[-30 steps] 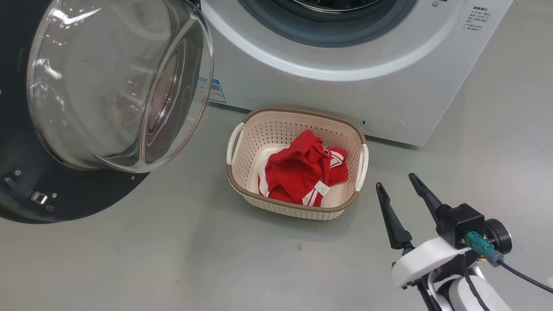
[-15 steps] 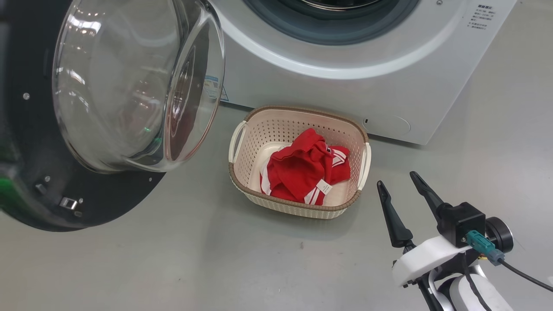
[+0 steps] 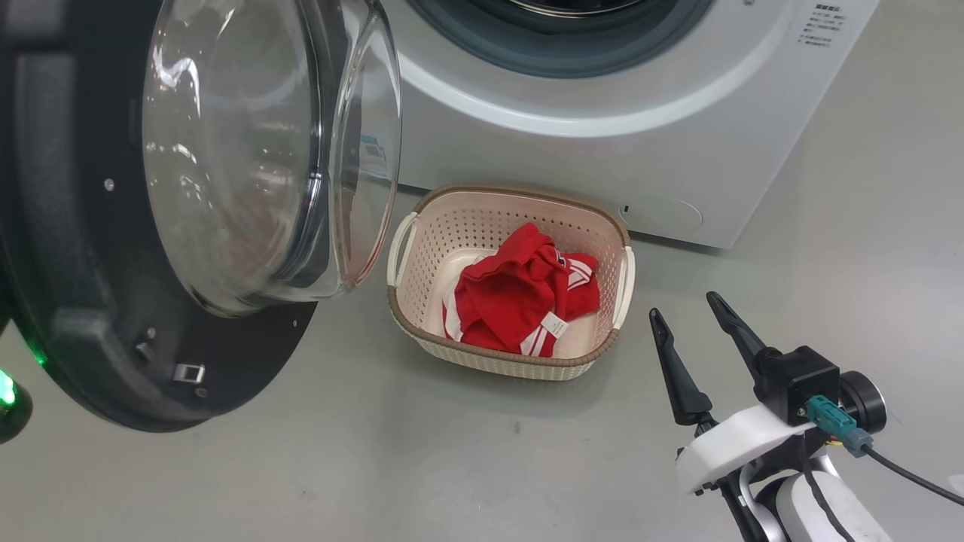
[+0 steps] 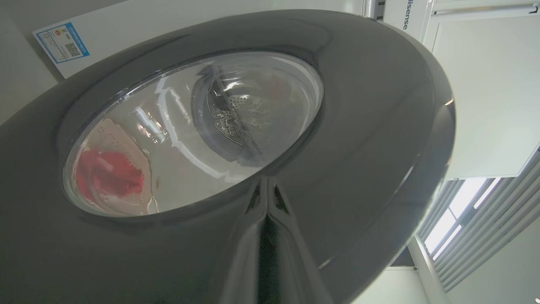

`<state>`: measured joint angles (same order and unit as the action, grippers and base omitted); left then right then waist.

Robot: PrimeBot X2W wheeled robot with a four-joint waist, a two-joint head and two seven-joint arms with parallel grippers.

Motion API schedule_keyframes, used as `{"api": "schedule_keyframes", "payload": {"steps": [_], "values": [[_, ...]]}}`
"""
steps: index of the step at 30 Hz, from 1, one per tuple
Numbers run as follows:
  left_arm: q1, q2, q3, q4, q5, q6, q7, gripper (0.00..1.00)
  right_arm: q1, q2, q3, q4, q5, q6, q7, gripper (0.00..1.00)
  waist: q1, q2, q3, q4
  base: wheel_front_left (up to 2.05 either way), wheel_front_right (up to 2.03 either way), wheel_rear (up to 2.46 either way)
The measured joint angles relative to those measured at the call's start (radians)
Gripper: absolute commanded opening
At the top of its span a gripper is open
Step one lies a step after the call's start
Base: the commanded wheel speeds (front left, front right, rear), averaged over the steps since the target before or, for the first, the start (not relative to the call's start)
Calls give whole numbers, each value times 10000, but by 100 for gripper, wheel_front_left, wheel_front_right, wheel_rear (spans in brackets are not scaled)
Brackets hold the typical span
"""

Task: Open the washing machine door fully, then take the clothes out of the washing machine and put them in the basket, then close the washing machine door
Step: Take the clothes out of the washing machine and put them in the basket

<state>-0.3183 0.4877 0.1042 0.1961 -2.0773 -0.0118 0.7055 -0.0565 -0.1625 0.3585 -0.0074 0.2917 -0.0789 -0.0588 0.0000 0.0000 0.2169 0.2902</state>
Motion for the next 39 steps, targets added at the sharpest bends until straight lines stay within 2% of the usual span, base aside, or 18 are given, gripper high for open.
{"api": "schedule_keyframes", "payload": {"steps": [14, 35, 39], "values": [[445, 180, -571, -1177, -86, -299, 1317, 0, -34, 211, 75, 159, 17, 63, -217, 100, 0, 0, -63, -701, 0, 0, 0], [628, 180, -970, -2759, -232, -280, 1910, 0, -464, 529, 153, 328, 67, 63, -675, 100, 0, 0, 278, -2164, 0, 0, 0], [625, 190, -1045, -3028, -247, -146, 1914, 0, -674, 579, 178, 378, 65, 63, -834, 100, 0, 0, 433, -2591, 0, 0, 0]]}}
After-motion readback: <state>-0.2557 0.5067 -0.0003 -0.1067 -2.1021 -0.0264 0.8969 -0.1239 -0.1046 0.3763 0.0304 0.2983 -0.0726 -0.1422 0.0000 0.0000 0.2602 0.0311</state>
